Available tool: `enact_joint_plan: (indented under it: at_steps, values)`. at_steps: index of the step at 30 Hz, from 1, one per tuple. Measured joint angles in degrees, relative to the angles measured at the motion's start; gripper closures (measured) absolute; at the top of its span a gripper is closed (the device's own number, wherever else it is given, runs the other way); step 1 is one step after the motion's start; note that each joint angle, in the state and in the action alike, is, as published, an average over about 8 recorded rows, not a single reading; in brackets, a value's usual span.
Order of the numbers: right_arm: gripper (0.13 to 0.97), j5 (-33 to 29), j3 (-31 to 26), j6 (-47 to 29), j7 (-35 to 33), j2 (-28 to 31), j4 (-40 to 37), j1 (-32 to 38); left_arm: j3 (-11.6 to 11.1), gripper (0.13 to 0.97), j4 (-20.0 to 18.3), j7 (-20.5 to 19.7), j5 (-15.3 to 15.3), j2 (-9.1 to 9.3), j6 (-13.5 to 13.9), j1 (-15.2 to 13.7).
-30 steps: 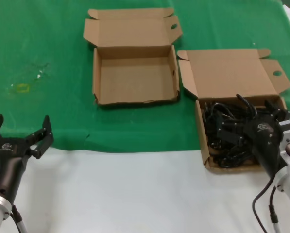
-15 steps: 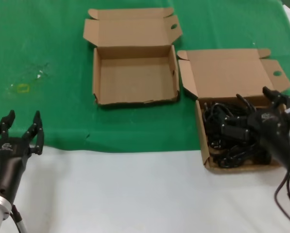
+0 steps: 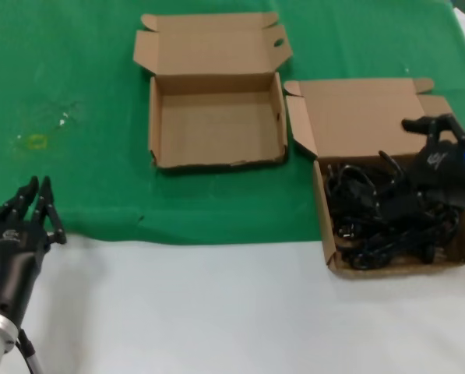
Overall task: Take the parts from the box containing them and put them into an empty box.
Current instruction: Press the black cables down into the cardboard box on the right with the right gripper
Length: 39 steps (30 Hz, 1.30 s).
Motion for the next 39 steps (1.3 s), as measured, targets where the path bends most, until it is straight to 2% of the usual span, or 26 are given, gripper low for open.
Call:
enact_joint_plan:
  at_steps: [8,14,20,28,39]
  values:
    - [0.129,-4.6,-6.8,-21.0,-5.9,1.1,-6.6,15.3,0.0,0.921,0.0,0.0,0.0,0.0,0.0,0.0]
    - [0.129,-9.7,-10.8,-35.1,-14.6,-2.4,-14.9,25.8,0.0,0.941,0.0,0.0,0.0,0.0,0.0,0.0]
    - [0.129,-14.7,-13.7,-44.9,-21.5,-6.9,-22.0,33.7,0.0,0.953,0.0,0.0,0.0,0.0,0.0,0.0]
    - [0.129,-20.1,-16.0,-50.3,-29.1,-12.7,-29.9,39.4,0.0,0.953,0.0,0.0,0.0,0.0,0.0,0.0]
    - [0.129,-24.6,-16.9,-49.1,-40.1,-21.7,-48.6,45.5,0.0,0.953,0.0,0.0,0.0,0.0,0.0,0.0]
